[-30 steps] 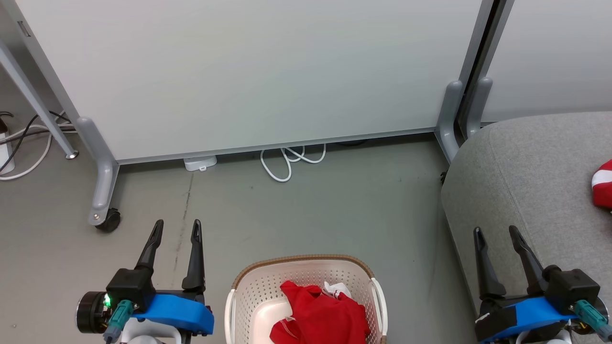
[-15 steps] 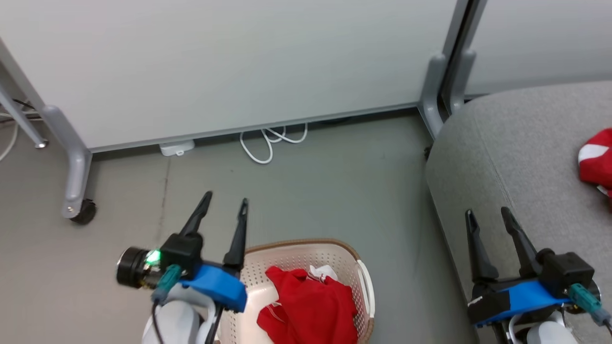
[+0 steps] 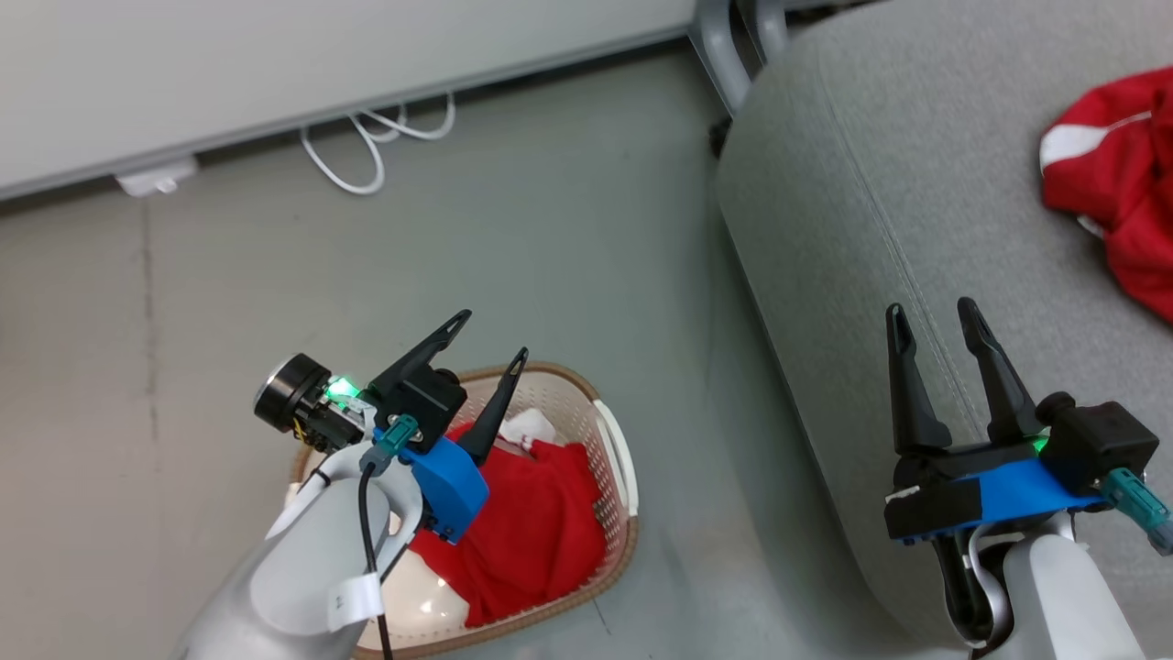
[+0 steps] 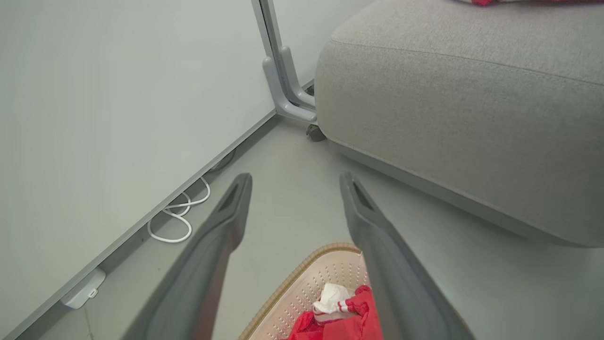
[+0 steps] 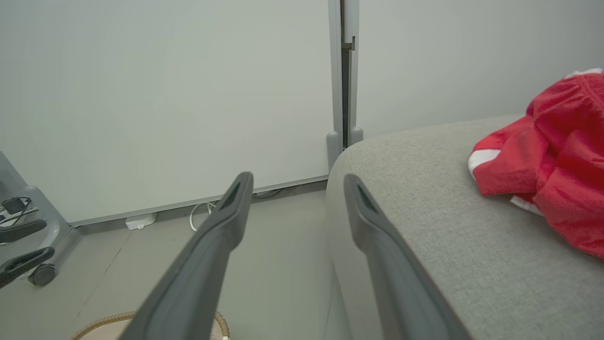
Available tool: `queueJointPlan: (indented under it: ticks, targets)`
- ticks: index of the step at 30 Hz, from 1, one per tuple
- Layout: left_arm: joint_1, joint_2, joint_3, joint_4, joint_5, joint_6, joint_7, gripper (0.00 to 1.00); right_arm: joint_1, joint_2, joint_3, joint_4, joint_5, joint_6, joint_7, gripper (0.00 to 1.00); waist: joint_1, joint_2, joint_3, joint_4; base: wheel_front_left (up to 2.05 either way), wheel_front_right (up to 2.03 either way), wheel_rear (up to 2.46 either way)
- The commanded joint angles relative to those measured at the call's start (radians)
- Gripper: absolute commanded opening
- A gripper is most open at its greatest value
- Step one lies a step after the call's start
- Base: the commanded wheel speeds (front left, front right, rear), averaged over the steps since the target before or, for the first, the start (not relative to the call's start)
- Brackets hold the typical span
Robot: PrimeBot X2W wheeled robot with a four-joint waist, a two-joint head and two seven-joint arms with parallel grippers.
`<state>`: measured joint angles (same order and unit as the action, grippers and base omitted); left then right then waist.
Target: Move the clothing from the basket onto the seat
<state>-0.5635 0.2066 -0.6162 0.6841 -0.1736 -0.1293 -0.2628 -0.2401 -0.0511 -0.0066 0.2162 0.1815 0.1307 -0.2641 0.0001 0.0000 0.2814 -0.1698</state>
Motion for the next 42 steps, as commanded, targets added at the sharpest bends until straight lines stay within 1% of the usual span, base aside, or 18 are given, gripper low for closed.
queueJointPlan:
  ticks: [1, 5, 11, 17, 19, 22, 25, 28, 33, 38, 42]
  targets:
    - [-0.044, 0.021, -0.043, 0.033, -0.017, -0.002, -0.003, 1.00, -0.026, 0.001, 0.004, -0.006, 0.014, 0.000, -0.001, 1.00, -0.0001, 0.0000, 0.091, -0.071, 0.00, 0.00, 0.00]
    - [-0.112, 0.050, -0.152, 0.121, -0.056, -0.001, -0.003, 1.00, -0.056, 0.001, 0.014, -0.017, 0.029, 0.000, -0.001, 1.00, -0.0001, 0.0000, 0.155, -0.104, 0.00, 0.00, 0.00]
    - [-0.194, 0.083, -0.363, 0.243, -0.127, -0.002, 0.002, 1.00, -0.107, 0.001, 0.022, -0.029, 0.051, 0.000, -0.001, 1.00, -0.0001, 0.0000, 0.247, -0.146, 0.00, 0.00, 0.00]
    - [-0.271, 0.109, -0.576, 0.309, -0.214, -0.001, 0.029, 1.00, -0.153, 0.002, 0.038, -0.043, 0.072, 0.000, -0.001, 1.00, -0.0001, 0.0000, 0.338, -0.176, 0.00, 0.00, 0.00]
    - [-0.295, 0.121, -0.619, 0.320, -0.237, -0.001, 0.036, 1.00, -0.166, 0.001, 0.044, -0.047, 0.079, 0.000, -0.001, 1.00, -0.0001, 0.0000, 0.367, -0.186, 0.00, 0.00, 0.00]
    - [-0.321, 0.135, -0.649, 0.336, -0.262, -0.001, 0.053, 1.00, -0.183, 0.001, 0.051, -0.055, 0.087, 0.000, -0.001, 1.00, -0.0001, 0.0000, 0.408, -0.200, 0.00, 0.00, 0.00]
    - [-0.329, 0.148, -0.663, 0.342, -0.263, -0.001, 0.081, 1.00, -0.194, 0.001, 0.057, -0.059, 0.097, 0.000, -0.001, 1.00, -0.0001, 0.0000, 0.445, -0.214, 0.00, 0.00, 0.00]
    - [-0.336, 0.161, -0.665, 0.343, -0.253, -0.001, 0.109, 1.00, -0.199, 0.001, 0.060, -0.062, 0.103, 0.000, -0.001, 1.00, -0.0001, 0.0000, 0.471, -0.221, 0.00, 0.00, 0.00]
    - [-0.349, 0.188, -0.667, 0.326, -0.197, -0.001, 0.153, 1.00, -0.214, 0.001, 0.060, -0.069, 0.112, 0.000, -0.001, 1.00, -0.0001, 0.0000, 0.527, -0.235, 0.00, 0.00, 0.00]
    - [-0.374, 0.211, -0.667, 0.352, -0.188, -0.001, 0.181, 1.00, -0.223, 0.002, 0.070, -0.073, 0.121, 0.000, -0.001, 1.00, -0.0001, 0.0000, 0.575, -0.244, 0.00, 0.00, 0.00]
    - [-0.391, 0.215, -0.667, 0.370, -0.182, -0.001, 0.202, 1.00, -0.229, 0.001, 0.071, -0.076, 0.124, 0.000, -0.001, 1.00, -0.0001, 0.0000, 0.602, -0.246, 0.00, 0.00, 0.00]
